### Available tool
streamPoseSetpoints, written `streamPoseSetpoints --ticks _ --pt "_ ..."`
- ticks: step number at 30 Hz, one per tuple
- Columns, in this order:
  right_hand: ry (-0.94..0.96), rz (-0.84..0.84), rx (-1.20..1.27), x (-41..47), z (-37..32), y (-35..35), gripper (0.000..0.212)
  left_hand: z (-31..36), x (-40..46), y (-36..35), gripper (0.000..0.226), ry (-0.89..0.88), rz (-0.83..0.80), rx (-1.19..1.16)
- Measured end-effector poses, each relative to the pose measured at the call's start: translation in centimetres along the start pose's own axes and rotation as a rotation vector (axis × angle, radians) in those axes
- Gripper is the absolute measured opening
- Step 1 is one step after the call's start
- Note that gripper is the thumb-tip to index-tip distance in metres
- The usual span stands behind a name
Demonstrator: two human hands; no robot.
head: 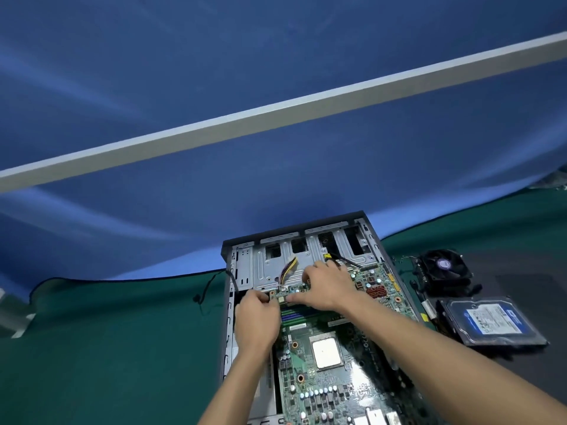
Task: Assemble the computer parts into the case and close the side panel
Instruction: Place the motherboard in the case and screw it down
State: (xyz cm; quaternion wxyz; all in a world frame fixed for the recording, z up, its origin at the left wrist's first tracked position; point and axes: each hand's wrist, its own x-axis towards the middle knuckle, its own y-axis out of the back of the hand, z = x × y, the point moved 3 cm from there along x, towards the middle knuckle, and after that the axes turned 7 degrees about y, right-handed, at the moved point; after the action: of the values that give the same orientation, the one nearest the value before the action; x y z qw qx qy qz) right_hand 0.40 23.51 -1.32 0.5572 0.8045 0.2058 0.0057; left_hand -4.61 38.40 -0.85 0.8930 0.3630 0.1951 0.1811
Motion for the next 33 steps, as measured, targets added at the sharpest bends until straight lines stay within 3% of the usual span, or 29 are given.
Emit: streamPoseSetpoints --ticks 3,6,12,17,20,25,33 --pt "-0.009 -0.069 0.011 0.5 0.2 -0.1 0.079 -1.0 -0.3 -0.3 0.014 0.053 -0.093 -0.028" --pt "-0.028 -0.077 -0.005 0.5 0.0 -0.4 0.087 -1.7 -0.9 -0.7 0.024 -0.011 -0.107 0.035" --pt "0.025 0.013 -0.094 0.3 -0.8 -0.3 0.08 -2.0 -1.1 -1.1 0.027 -0.044 -0.111 0.232" --pt "-0.02 -0.08 -0.059 0.8 -0.1 0.9 0.082 -2.0 -1.6 -1.5 0.019 -0.029 -0.124 -0.085" --pt "-0.049 -0.125 0.064 0.9 0.3 1.6 0.069 -1.2 -2.0 -1.5 0.013 -0.045 -0.087 -0.201" --pt "-0.021 -0.185 0.248 0.4 -0.5 0.8 0.065 -1.1 -2.3 -0.8 0.01 -0.009 -0.038 -0.262" --pt "-0.04 -0.131 0.307 -0.5 -0.4 0.6 0.061 -1.0 -2.8 -0.8 0.008 -0.006 0.002 -0.261"
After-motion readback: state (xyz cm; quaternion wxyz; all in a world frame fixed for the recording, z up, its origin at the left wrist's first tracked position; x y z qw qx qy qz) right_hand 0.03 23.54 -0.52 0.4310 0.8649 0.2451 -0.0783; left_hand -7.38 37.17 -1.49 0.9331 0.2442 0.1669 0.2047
